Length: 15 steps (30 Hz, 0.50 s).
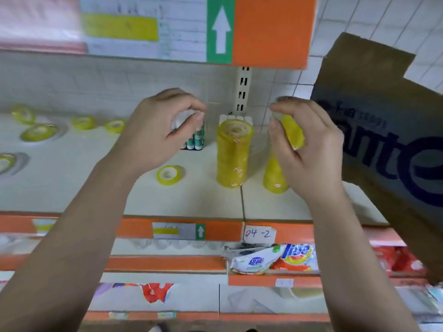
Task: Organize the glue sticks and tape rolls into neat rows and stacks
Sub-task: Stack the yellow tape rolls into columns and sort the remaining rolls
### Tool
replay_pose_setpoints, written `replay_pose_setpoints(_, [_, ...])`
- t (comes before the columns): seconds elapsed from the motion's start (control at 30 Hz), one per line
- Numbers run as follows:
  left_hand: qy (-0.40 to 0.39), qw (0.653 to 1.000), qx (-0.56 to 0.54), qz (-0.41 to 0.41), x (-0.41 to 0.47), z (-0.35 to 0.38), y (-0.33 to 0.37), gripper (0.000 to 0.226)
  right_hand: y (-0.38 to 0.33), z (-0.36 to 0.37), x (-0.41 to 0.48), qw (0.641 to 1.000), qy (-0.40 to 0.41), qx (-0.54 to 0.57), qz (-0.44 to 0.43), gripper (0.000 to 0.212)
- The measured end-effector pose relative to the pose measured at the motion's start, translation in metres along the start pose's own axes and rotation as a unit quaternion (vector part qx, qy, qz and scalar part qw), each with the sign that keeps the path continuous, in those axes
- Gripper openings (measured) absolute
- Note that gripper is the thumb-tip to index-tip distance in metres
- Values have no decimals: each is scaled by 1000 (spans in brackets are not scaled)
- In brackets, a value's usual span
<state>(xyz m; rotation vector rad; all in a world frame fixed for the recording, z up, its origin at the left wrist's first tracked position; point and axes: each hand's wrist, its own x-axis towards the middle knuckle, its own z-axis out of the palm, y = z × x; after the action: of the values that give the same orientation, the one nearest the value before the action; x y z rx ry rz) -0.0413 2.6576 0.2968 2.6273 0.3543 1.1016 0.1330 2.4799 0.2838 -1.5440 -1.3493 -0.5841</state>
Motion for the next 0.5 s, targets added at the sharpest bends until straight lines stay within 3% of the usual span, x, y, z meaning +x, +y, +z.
replay_pose_setpoints(0.5, [28, 988, 37, -147, -126, -117, -151, 32, -118, 207, 9, 993, -84, 85, -18, 17])
